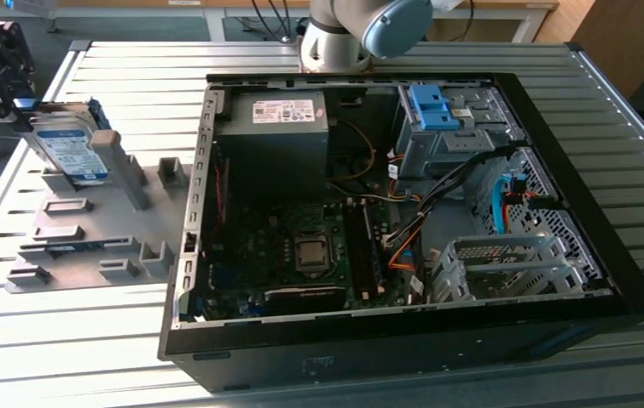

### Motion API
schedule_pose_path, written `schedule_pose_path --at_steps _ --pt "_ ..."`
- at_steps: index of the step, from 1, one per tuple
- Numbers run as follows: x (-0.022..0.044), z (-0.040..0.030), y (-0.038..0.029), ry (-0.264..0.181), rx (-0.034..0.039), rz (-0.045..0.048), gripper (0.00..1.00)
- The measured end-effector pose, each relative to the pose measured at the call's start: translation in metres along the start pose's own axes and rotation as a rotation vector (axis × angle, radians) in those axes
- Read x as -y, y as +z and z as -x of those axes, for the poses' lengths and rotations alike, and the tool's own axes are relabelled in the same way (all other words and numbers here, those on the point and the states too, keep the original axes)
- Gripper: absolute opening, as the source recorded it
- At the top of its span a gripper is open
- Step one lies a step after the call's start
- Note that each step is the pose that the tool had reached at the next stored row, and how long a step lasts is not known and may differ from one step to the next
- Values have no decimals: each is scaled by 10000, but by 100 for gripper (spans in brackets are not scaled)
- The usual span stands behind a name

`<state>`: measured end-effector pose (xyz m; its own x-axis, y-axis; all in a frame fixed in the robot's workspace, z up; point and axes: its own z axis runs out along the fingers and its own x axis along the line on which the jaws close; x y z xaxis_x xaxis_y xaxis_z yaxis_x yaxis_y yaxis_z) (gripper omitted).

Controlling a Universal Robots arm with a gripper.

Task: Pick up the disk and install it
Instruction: 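Pick up the disk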

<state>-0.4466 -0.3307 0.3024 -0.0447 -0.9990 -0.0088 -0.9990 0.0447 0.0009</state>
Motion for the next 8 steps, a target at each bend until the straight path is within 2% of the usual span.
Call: schedule_pose_path --at_steps 8 --pt "-3 16 18 36 -40 0 45"
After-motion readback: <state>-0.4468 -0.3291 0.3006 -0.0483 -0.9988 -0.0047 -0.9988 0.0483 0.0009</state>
